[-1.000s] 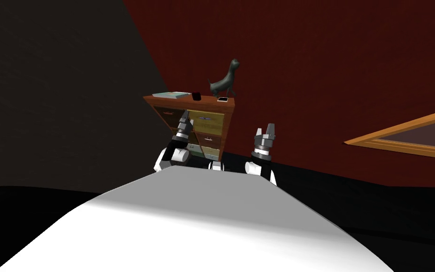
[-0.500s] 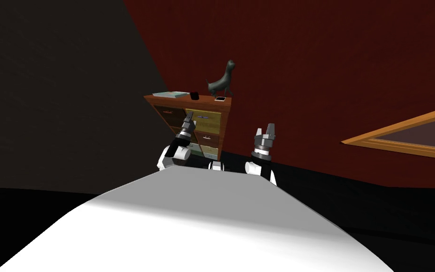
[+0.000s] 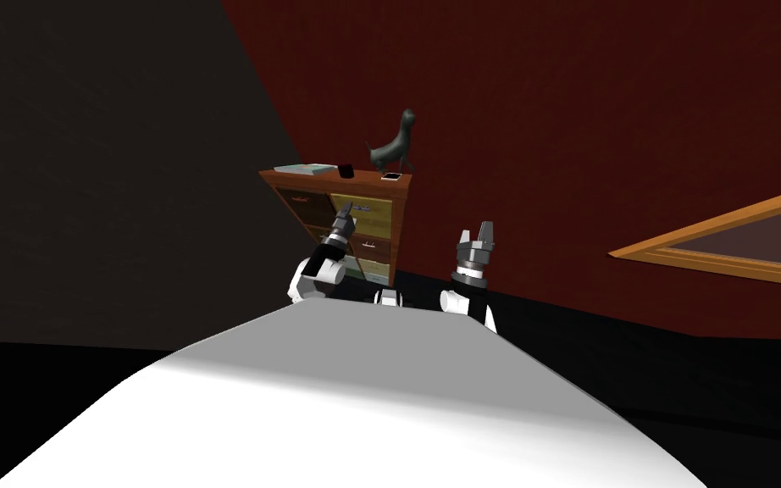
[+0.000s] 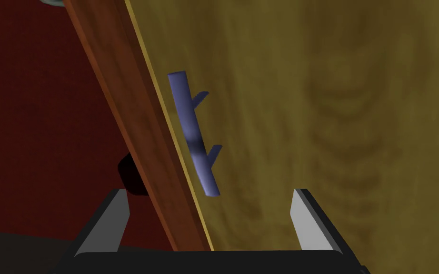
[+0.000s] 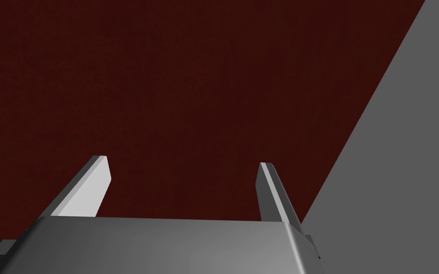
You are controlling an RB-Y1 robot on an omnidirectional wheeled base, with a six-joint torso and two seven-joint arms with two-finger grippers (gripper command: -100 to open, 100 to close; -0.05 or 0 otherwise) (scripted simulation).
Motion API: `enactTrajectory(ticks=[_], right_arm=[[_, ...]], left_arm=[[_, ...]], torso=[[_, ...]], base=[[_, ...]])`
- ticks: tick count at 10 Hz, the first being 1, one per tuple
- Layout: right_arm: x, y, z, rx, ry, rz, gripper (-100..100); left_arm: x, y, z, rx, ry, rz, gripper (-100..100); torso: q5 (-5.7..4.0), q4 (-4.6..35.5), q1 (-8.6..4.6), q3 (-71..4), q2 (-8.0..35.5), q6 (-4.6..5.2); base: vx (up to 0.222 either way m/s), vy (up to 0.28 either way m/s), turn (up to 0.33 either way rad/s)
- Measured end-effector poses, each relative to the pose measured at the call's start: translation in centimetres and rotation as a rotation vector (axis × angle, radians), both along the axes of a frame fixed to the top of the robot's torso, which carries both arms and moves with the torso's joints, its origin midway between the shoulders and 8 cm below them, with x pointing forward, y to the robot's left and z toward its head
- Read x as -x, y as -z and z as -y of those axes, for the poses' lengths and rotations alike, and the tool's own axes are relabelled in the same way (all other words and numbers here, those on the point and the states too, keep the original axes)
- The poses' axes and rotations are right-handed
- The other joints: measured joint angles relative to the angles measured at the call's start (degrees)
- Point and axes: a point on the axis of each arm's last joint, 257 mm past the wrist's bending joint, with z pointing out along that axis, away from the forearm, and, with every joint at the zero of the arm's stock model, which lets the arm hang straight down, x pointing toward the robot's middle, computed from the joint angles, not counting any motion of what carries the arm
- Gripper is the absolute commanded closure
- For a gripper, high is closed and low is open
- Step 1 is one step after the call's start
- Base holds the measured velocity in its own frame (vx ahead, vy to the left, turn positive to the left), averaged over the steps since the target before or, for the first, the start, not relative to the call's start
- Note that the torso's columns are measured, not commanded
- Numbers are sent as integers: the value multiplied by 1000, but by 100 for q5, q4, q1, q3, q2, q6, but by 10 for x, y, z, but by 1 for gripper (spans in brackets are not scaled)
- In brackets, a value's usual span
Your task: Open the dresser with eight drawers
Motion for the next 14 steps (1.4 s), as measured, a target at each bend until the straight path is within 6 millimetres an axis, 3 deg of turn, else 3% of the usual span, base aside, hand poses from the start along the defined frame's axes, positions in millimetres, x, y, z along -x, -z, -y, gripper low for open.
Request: enactTrajectory(ticks=[7, 12, 13, 14], right_arm=[[0, 0, 0, 0, 0, 0, 0], [0, 0, 0, 0, 0, 0, 0], [0, 0, 0, 0, 0, 0, 0], [0, 0, 0, 0, 0, 0, 0]], left_arm=[[-19, 11, 19, 118, -3, -107, -100], [-17, 4, 21, 168, -8, -116, -100], [-16, 4, 21, 168, -8, -117, 100], [-19, 7, 21, 168, -6, -118, 100]], torso=[[1, -2, 6, -4, -7, 0], [0, -9, -1, -18, -28, 0], [0, -1, 1, -1, 0, 0], [2, 9, 4, 25, 42, 0]], base=[[-27, -44, 12], [48, -8, -10], [-76, 4, 33], [-35, 9, 17]])
